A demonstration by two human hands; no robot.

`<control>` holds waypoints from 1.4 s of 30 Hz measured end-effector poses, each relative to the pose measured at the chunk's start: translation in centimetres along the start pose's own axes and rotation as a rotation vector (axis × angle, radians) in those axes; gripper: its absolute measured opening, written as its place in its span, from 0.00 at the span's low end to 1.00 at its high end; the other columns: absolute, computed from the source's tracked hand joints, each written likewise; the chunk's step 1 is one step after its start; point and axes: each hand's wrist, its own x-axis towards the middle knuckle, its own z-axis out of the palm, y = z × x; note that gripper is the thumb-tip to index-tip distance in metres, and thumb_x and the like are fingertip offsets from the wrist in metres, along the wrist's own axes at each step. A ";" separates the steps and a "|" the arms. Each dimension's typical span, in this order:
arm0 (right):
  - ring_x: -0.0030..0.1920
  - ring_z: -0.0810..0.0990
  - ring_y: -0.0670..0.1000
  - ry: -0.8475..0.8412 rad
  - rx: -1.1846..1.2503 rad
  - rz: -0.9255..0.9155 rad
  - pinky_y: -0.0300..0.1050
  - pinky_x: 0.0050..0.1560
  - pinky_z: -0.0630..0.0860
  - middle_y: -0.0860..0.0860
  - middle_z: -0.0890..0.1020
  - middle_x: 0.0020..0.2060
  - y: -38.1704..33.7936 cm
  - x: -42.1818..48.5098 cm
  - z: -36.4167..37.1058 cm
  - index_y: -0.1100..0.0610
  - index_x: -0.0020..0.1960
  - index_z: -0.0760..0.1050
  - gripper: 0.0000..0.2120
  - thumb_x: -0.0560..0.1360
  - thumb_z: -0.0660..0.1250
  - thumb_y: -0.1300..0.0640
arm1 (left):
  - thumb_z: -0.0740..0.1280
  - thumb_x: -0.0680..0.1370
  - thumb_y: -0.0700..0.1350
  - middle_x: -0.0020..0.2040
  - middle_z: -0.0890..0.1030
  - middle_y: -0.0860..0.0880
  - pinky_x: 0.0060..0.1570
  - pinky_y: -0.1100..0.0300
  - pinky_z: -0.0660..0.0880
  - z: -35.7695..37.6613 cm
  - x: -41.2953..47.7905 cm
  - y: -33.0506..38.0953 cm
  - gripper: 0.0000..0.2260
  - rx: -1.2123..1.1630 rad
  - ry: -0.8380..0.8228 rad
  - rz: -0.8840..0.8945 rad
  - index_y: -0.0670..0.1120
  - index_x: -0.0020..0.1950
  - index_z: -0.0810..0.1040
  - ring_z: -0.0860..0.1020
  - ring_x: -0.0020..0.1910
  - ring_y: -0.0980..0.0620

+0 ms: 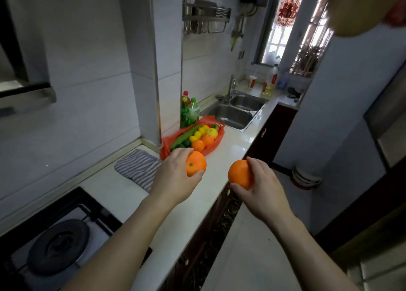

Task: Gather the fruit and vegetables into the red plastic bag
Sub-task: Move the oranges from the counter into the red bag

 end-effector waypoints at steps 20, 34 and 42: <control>0.65 0.69 0.50 -0.117 0.168 -0.266 0.47 0.63 0.69 0.48 0.69 0.68 15.7 24.2 4.1 0.51 0.73 0.61 0.38 0.69 0.70 0.38 | 0.70 0.72 0.59 0.67 0.72 0.54 0.61 0.53 0.72 12.9 17.2 5.0 0.29 0.182 0.129 -0.227 0.54 0.70 0.69 0.72 0.63 0.52; 0.68 0.67 0.51 -0.298 0.209 -0.453 0.47 0.67 0.65 0.50 0.69 0.70 13.5 35.1 12.0 0.53 0.73 0.62 0.38 0.69 0.71 0.41 | 0.72 0.69 0.56 0.60 0.75 0.54 0.52 0.54 0.74 14.7 23.8 -1.4 0.25 0.227 0.241 -0.423 0.55 0.63 0.72 0.75 0.57 0.51; 0.69 0.65 0.50 -0.374 0.142 -0.433 0.47 0.67 0.66 0.48 0.67 0.71 11.1 39.8 17.2 0.51 0.74 0.59 0.39 0.69 0.70 0.39 | 0.72 0.69 0.57 0.62 0.74 0.54 0.53 0.57 0.72 17.2 28.0 -7.2 0.25 0.173 0.200 -0.466 0.55 0.65 0.71 0.74 0.59 0.52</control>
